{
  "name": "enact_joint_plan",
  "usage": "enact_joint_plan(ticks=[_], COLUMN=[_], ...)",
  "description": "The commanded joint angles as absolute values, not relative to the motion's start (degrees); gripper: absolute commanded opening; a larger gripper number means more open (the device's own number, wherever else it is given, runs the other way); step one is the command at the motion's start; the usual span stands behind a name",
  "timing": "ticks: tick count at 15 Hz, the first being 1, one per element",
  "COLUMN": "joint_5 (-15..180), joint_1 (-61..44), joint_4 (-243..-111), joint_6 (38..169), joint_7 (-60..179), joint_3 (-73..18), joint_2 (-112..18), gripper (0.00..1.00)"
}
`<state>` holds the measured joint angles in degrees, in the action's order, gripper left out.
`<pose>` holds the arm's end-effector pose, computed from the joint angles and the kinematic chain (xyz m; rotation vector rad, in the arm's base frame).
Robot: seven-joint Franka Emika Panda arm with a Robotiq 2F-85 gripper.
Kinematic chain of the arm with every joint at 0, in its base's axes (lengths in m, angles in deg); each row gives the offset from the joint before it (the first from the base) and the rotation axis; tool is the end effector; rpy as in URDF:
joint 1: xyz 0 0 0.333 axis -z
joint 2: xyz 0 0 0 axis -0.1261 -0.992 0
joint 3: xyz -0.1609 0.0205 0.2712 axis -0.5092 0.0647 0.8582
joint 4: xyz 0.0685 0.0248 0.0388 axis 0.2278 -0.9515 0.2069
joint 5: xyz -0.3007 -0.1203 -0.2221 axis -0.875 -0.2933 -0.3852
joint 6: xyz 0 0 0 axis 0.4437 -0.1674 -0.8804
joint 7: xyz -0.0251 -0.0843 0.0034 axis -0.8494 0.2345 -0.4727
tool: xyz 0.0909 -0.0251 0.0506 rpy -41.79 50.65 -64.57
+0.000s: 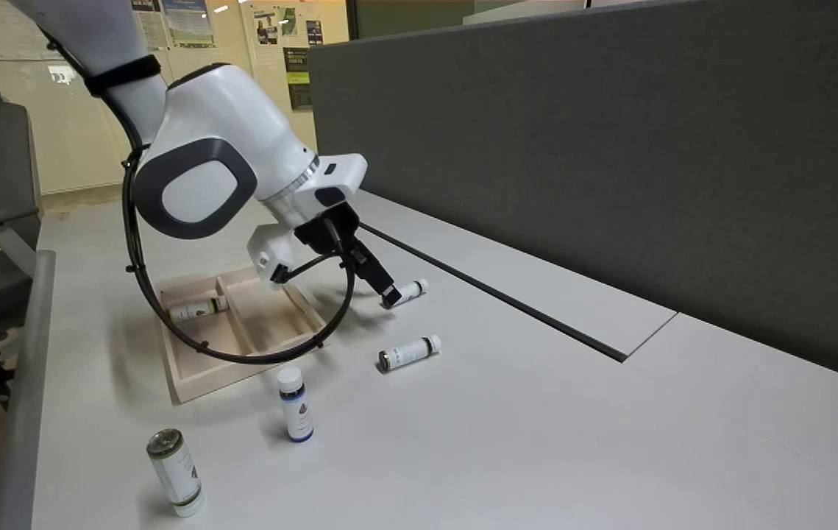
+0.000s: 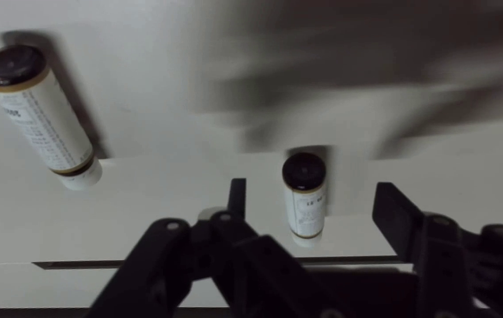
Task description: Take the right bottle from the box and put it on the table
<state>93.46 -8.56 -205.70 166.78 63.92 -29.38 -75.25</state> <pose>0.5845 -0.0591 0.1091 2.9256 -0.2493 0.8561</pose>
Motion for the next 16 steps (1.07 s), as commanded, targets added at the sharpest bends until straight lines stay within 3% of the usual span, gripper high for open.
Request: enact_joint_plan(ticks=[1, 7, 16], joint_5=[92.81, 90.97, 86.19], joint_1=[-8.49, -6.99, 3.18], joint_4=[-207.43, -215.02, -224.39], joint_6=[166.63, 165.69, 145.55], joint_7=[63.02, 63.64, 66.90], joint_3=[-29.22, -27.32, -19.27], joint_2=[-74.15, -67.66, -47.06], gripper=[1.00, 1.00, 1.00])
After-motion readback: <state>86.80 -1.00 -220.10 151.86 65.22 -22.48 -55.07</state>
